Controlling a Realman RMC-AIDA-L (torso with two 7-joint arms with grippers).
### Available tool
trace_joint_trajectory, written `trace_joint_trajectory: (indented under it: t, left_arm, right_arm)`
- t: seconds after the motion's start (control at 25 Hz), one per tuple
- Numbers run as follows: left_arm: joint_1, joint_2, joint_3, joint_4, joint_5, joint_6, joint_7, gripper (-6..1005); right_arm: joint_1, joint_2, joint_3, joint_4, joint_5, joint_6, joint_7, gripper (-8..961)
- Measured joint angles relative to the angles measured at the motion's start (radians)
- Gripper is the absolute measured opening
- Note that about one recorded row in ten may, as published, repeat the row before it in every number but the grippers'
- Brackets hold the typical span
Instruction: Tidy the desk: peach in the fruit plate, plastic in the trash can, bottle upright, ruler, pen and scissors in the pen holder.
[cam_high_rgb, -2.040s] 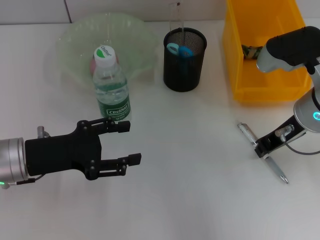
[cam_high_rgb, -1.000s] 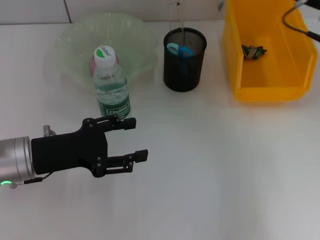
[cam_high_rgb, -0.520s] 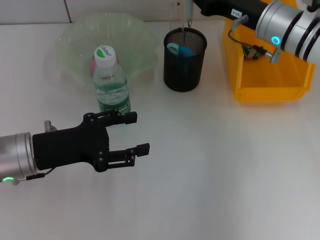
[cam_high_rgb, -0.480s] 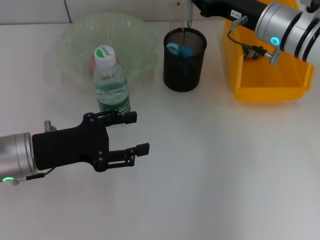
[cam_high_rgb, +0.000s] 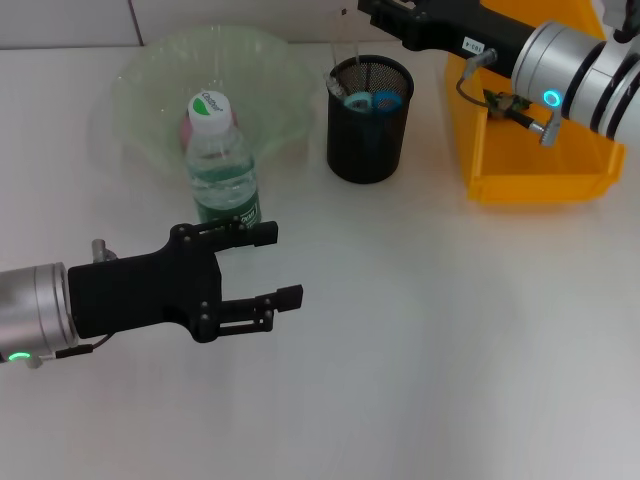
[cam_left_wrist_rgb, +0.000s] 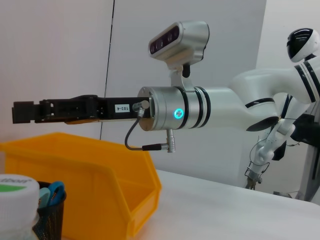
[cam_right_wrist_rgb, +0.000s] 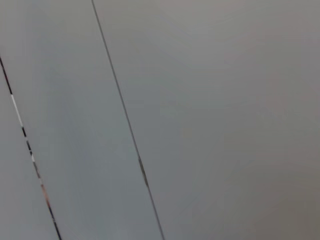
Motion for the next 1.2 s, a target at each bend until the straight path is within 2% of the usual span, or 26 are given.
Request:
trace_joint_trajectory:
  t: [0.12,0.16,0.2,0.24,0.28,0.32,0.36,0.44,0.48,0.52,0.6,0.68,0.76,0.88,1.2]
  left_arm:
    - [0.002,-0.001,0.000,0.000,0.000,0.008,-0.003,784]
    - [0.006,0.000,-0.003,0.000,0.000,0.023,-0.006,784]
    - [0.006,0.000,-0.003,0.000,0.000,0.023,-0.006,784]
    - [0.008,0.002,-0.012,0.000,0.000,0.038,-0.009,784]
    - [0.014,0.010,-0.038,-0.003,0.001,0.075,-0.016,784]
    - [0.014,0.010,-0.038,-0.003,0.001,0.075,-0.016,784]
    - [0.024,0.023,-0.068,-0.007,0.003,0.119,-0.027,784]
    - [0.029,0.029,-0.074,-0.007,0.005,0.132,-0.030,784]
    - [0.043,0.047,-0.079,-0.006,0.006,0.157,-0.045,784]
    - [0.043,0.047,-0.079,-0.006,0.006,0.157,-0.045,784]
    - [0.057,0.064,-0.077,-0.004,0.007,0.180,-0.069,784]
    - [0.070,0.082,-0.069,-0.007,0.013,0.197,-0.092,784]
    - [0.080,0.087,-0.067,-0.009,0.026,0.203,-0.101,784]
    - [0.094,0.088,-0.066,-0.007,0.034,0.214,-0.107,784]
    - [0.107,0.088,-0.066,-0.011,0.035,0.219,-0.104,784]
  right_arm:
    - [-0.028,-0.005,0.006,-0.013,0.000,-0.068,0.031,441]
    - [-0.074,-0.013,0.004,-0.061,-0.005,-0.152,0.083,465]
    - [-0.074,-0.013,0.004,-0.061,-0.005,-0.152,0.083,494]
    - [-0.104,-0.020,0.002,-0.097,-0.015,-0.203,0.116,524]
    - [-0.171,-0.035,-0.002,-0.178,-0.069,-0.323,0.174,553]
    - [-0.171,-0.035,-0.002,-0.178,-0.069,-0.323,0.174,583]
    - [-0.210,-0.046,-0.003,-0.229,-0.113,-0.405,0.199,613]
    - [-0.270,-0.061,0.001,-0.292,-0.207,-0.544,0.220,644]
    - [-0.319,-0.075,0.016,-0.330,-0.302,-0.656,0.236,646]
    - [-0.319,-0.075,0.016,-0.330,-0.302,-0.656,0.236,647]
    - [-0.356,-0.082,0.046,-0.343,-0.398,-0.752,0.239,651]
    - [-0.396,-0.078,0.102,-0.338,-0.543,-0.880,0.195,651]
    - [-0.411,-0.069,0.112,-0.334,-0.593,-0.910,0.169,651]
    - [-0.427,-0.055,0.113,-0.329,-0.624,-0.912,0.146,651]
    - [-0.416,-0.046,0.113,-0.302,-0.628,-0.909,0.124,652]
